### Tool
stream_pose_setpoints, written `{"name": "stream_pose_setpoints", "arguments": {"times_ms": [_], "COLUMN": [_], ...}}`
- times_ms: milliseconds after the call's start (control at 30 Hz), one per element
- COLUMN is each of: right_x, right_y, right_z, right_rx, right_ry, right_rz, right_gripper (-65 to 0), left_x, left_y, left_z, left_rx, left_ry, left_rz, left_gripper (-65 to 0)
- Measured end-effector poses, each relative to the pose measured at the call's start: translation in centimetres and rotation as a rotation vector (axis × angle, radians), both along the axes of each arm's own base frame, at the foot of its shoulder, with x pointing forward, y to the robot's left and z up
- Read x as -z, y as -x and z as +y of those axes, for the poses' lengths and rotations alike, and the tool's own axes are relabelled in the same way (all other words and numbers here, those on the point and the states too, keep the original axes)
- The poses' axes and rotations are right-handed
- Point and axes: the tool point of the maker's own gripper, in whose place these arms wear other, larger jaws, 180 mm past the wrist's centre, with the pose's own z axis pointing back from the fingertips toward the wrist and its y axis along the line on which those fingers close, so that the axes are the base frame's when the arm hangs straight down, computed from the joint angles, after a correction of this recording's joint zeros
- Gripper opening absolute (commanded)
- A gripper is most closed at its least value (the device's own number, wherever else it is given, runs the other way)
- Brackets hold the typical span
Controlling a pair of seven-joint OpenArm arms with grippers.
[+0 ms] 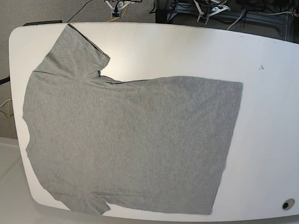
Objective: Fold the T-shirt properly
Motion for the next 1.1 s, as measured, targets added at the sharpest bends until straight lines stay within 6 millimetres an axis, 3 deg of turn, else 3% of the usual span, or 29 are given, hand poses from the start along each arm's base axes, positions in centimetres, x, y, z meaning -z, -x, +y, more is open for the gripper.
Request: {"name": "stream_pose_setpoints", "arguments": {"times_ms": [333,467,600,733,1000,1100], "right_x": [0.0,0.0,0.0,-0.1,-0.1,-0.1], "right_y": [1.3,1.5,1.5,1.5,2.2,2.6], "right_z": [-0.5,-0.8,-1.0,-1.2,-1.8,-1.7], "right_rx": [-0.008,-0.008,-0.008,-0.009,-0.009,-0.011], "right_ry": [0.004,0.01,0.014,0.019,0.037,0.036], "right_rz": [0.027,0.028,0.026,0.019,0.004,-0.003], "right_gripper": [-35.4,-44.0,-59.0,-65.0,-57.6,-49.8], "left_x": [0.0,0.0,0.0,-0.1,-0.5,-0.7], "left_y": [0.1,0.1,0.2,0.5,-0.6,-1.3], "left_z": [0.9,1.1,1.1,1.2,1.8,2.1], "left_rx": [-0.001,-0.001,-0.001,0.0,0.01,0.012], "left_ry": [-0.014,-0.015,-0.016,-0.017,-0.028,-0.031], "left_rz": [0.001,-0.004,-0.003,-0.004,-0.041,-0.07], "left_gripper": [-43.3,-43.0,-43.2,-43.3,-43.5,-43.6]}}
